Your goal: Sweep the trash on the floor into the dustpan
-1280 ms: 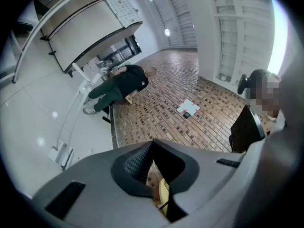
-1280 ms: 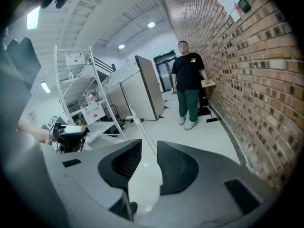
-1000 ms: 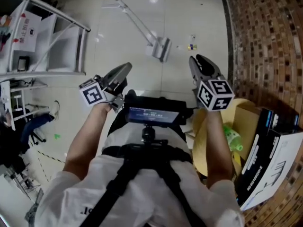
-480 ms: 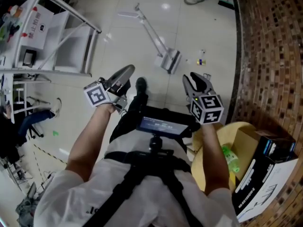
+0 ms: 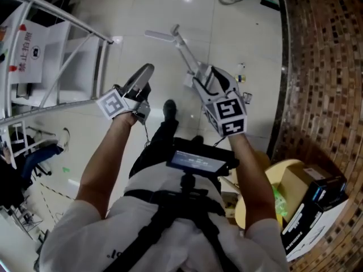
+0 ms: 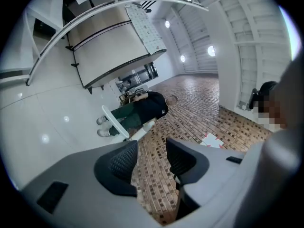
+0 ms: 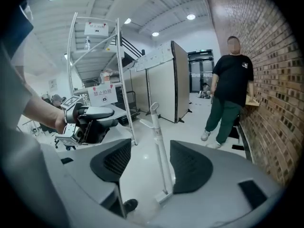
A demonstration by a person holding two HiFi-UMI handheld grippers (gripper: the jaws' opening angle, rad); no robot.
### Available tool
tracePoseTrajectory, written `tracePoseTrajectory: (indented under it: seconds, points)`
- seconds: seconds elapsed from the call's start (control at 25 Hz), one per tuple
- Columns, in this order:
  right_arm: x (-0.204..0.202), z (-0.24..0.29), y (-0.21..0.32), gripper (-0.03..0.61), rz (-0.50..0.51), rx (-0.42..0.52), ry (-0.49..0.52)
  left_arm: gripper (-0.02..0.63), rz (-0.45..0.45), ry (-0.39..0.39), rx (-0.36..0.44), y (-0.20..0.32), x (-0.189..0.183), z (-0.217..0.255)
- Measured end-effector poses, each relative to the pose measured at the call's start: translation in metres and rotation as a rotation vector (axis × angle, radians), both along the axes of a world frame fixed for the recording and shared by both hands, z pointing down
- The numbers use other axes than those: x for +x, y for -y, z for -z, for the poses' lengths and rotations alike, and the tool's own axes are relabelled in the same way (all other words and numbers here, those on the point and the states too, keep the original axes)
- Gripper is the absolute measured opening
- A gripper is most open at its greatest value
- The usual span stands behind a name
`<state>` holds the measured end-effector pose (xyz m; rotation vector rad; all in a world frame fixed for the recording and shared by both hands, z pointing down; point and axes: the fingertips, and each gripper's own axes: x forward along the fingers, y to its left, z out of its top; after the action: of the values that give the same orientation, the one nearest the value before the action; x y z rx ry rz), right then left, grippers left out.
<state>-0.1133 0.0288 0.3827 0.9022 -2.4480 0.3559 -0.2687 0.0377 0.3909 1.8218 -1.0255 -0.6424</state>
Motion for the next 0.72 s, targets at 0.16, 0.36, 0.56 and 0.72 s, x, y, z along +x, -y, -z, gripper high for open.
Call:
tracePoseTrajectory:
  seconds: [0.16,0.36,0.56,0.72]
  points:
    - [-0.056,-0.006,0.038,0.272,0.006,0.023,-0.027,0.198,0.029,-0.012,-0.015,0.042,-0.027,-0.011]
    - [-0.097,-0.018,0.076,0.276,-0.025,0.046,-0.072,0.207,0.048,-0.037,-0.028,0.080,-0.046,-0.022]
    - [-0.119,-0.038,0.097,0.276,-0.017,0.043,-0.107,0.207,0.036,-0.058,-0.064,0.091,-0.047,-0.037]
    - [-0.125,-0.041,0.118,0.276,-0.083,0.035,-0.090,0.207,0.010,-0.084,-0.085,0.093,-0.042,-0.045]
